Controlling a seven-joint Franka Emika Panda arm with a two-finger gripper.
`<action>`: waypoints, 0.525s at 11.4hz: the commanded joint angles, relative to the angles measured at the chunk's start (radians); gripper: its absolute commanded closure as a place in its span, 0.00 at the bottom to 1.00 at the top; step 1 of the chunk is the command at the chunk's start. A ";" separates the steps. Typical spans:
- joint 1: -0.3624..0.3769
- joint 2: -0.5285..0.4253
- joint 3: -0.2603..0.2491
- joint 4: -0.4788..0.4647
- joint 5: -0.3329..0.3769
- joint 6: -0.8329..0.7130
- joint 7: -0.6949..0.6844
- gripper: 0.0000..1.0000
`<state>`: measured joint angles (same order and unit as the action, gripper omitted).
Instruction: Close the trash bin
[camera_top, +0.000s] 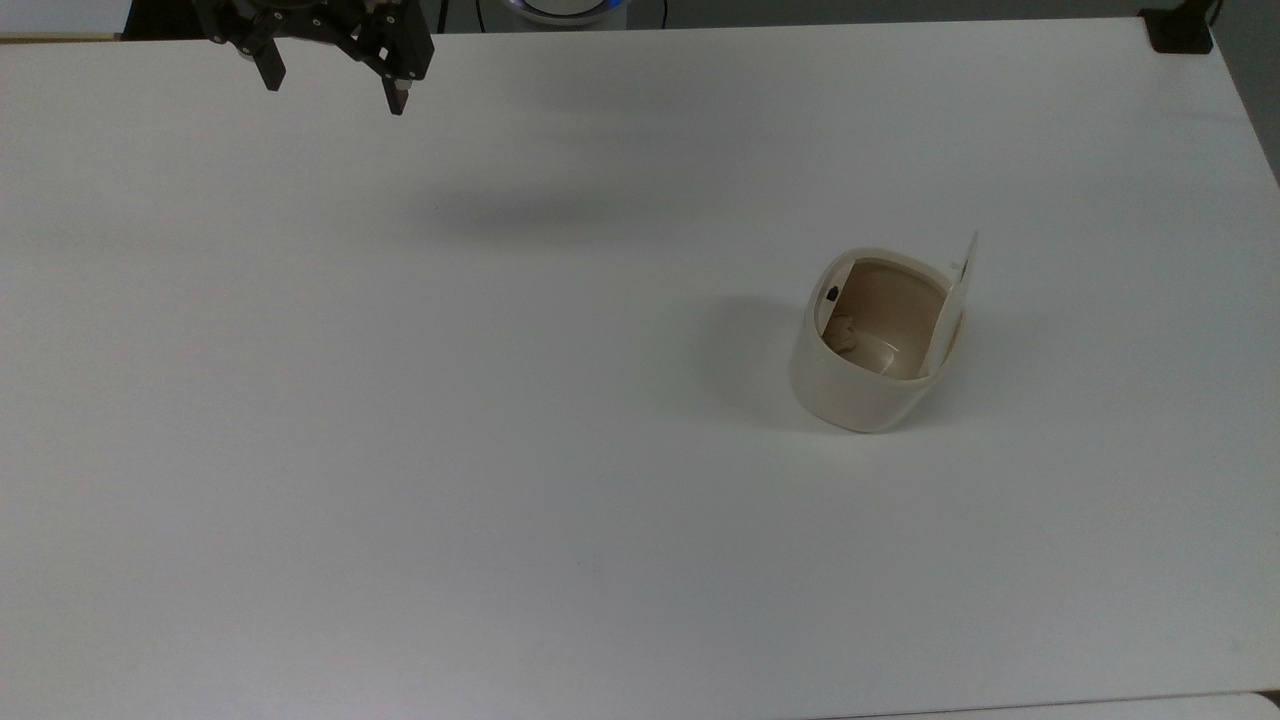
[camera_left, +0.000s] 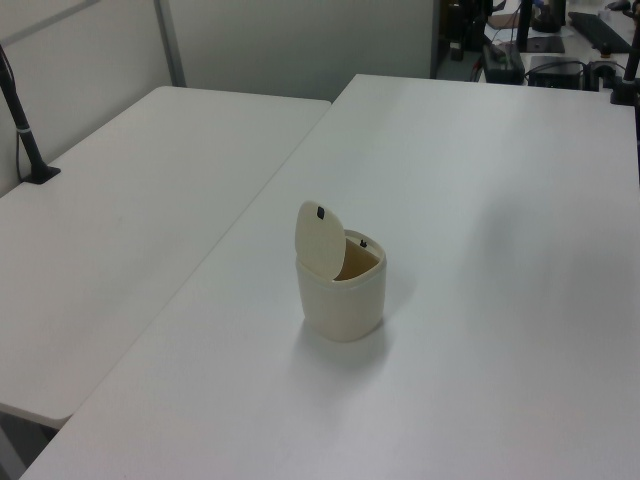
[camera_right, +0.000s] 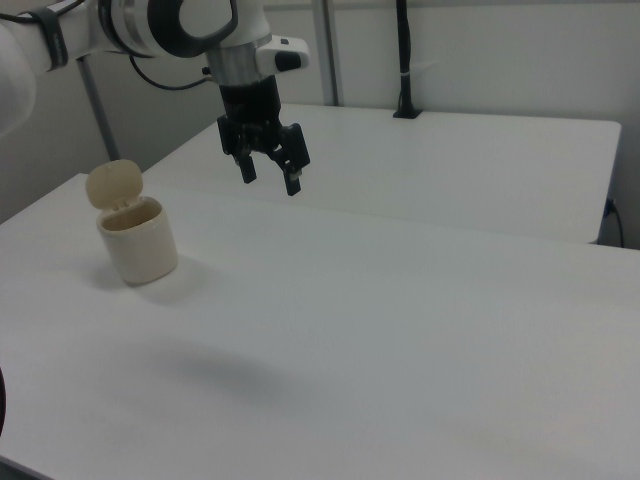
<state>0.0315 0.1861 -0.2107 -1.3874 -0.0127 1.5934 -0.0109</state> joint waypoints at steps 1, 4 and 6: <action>0.002 -0.023 0.001 -0.019 -0.012 0.017 0.009 0.00; 0.002 -0.033 0.001 -0.016 -0.015 0.014 0.012 0.00; 0.011 -0.040 0.005 -0.016 -0.013 -0.015 0.012 0.00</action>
<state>0.0312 0.1808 -0.2106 -1.3796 -0.0128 1.5938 -0.0109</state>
